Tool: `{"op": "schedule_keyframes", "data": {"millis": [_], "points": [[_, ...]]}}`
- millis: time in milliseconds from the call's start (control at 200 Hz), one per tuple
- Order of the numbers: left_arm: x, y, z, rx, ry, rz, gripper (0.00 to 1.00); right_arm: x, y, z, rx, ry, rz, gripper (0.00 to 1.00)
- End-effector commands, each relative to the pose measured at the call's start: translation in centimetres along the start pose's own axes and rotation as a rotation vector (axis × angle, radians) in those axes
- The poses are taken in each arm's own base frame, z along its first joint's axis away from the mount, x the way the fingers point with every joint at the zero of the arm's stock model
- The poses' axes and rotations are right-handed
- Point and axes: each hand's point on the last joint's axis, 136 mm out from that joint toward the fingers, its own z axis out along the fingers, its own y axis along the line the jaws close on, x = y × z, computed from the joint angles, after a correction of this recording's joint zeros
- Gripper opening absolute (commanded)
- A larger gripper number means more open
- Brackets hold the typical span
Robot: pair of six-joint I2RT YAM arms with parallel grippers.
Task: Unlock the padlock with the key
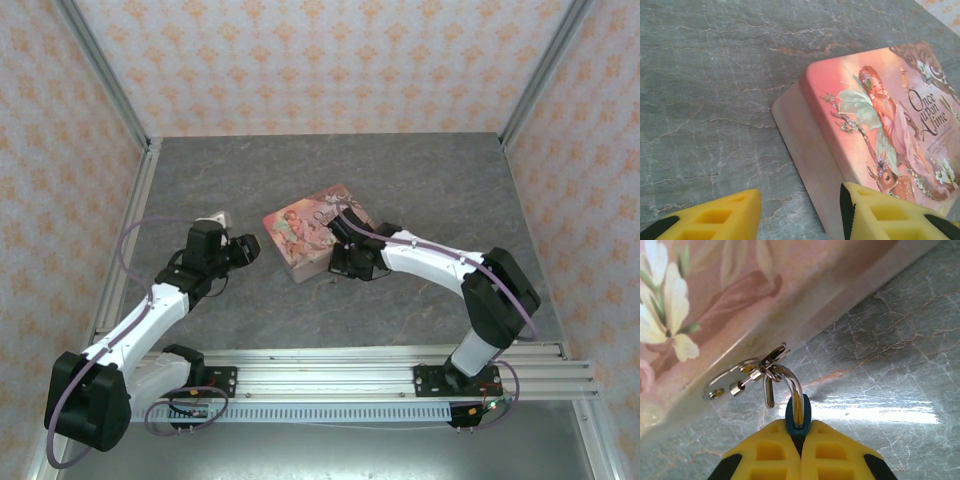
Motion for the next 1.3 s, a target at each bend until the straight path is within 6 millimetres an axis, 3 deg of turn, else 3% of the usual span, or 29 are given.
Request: {"op": "schedule_keyframes", "data": {"millis": [0, 395, 541, 851, 1046, 1291], "points": [[-0.9, -2.3, -0.3, 0.077, -0.029, 0.017, 0.47, -1.3, -0.5, 0.3, 0.005, -0.069, 0.131, 0.00], [0.4, -11.1, 2.6, 0.219, 0.029, 0.144, 0.46, -2.0, -2.5, 0.7, 0.035, -0.103, 0.334, 0.00], [1.3, -12.5, 5.1, 0.219, 0.077, 0.160, 0.45, -1.9, -2.9, 0.7, 0.037, -0.103, 0.390, 0.00], [3.7, -10.3, 9.2, 0.139, 0.147, 0.151, 0.44, -2.9, -4.2, -0.4, 0.086, -0.156, 0.478, 0.00], [5.0, -8.8, 10.3, 0.097, 0.172, 0.150, 0.44, -4.0, -6.2, -2.3, 0.242, -0.229, 0.426, 0.00], [6.3, -7.7, 11.5, 0.077, 0.198, 0.136, 0.43, -4.0, -8.7, -2.4, 0.434, -0.236, 0.376, 0.00]]}}
